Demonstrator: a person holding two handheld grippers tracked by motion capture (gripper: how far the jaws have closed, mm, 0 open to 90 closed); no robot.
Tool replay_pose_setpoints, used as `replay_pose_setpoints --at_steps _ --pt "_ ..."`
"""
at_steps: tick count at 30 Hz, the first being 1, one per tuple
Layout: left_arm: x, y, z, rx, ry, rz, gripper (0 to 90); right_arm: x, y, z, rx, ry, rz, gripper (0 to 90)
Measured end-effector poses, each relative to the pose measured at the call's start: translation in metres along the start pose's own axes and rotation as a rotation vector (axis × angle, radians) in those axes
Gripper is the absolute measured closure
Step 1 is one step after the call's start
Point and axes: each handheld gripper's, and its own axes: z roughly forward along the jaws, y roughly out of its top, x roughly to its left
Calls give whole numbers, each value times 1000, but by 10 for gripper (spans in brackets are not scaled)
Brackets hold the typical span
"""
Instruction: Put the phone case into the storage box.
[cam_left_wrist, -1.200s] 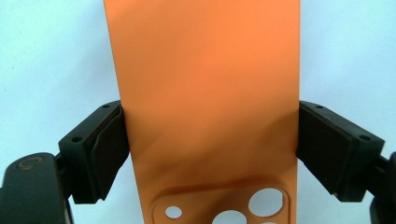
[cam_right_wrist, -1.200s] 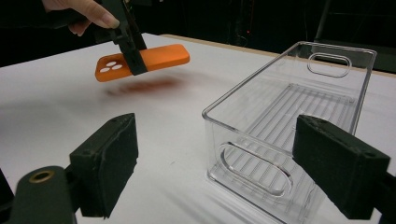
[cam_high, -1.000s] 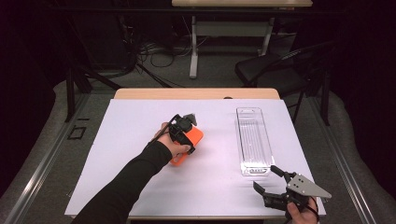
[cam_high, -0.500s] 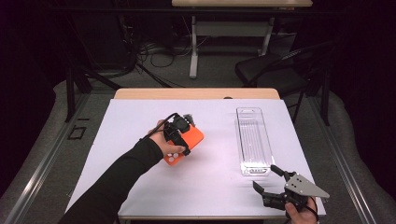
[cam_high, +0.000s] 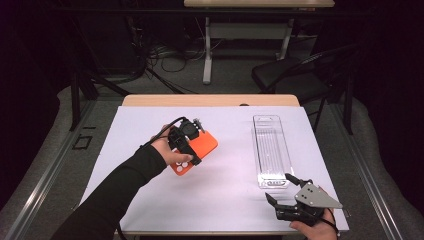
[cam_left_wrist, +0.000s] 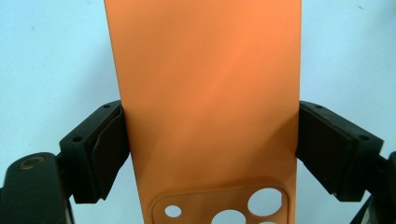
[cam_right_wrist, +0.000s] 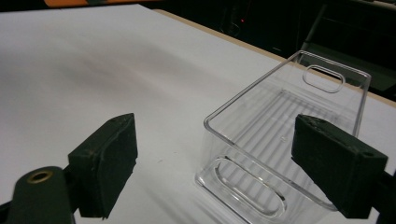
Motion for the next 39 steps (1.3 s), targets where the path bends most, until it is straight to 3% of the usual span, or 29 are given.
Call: replay_pose_setpoints --at_steps 3,5,9,16,23,32,39 --pt "0 0 -3 -2 -7 2 145 2 3 3 19 -4 -25 138" --pt "-1 0 -5 2 -3 4 145 3 8 6 36 -17 -77 139" --pt "-1 0 -7 2 2 10 145 4 14 9 44 -26 -124 139" --pt "-2 1 -9 1 -11 14 145 4 20 15 50 -18 -138 145" --pt "-4 4 -11 -2 -14 21 145 8 31 25 62 -6 -212 163" --pt "-6 5 -10 0 -20 34 146 16 58 58 77 73 -245 218" --pt "-5 5 -10 0 -23 36 146 19 80 78 76 96 -282 250"
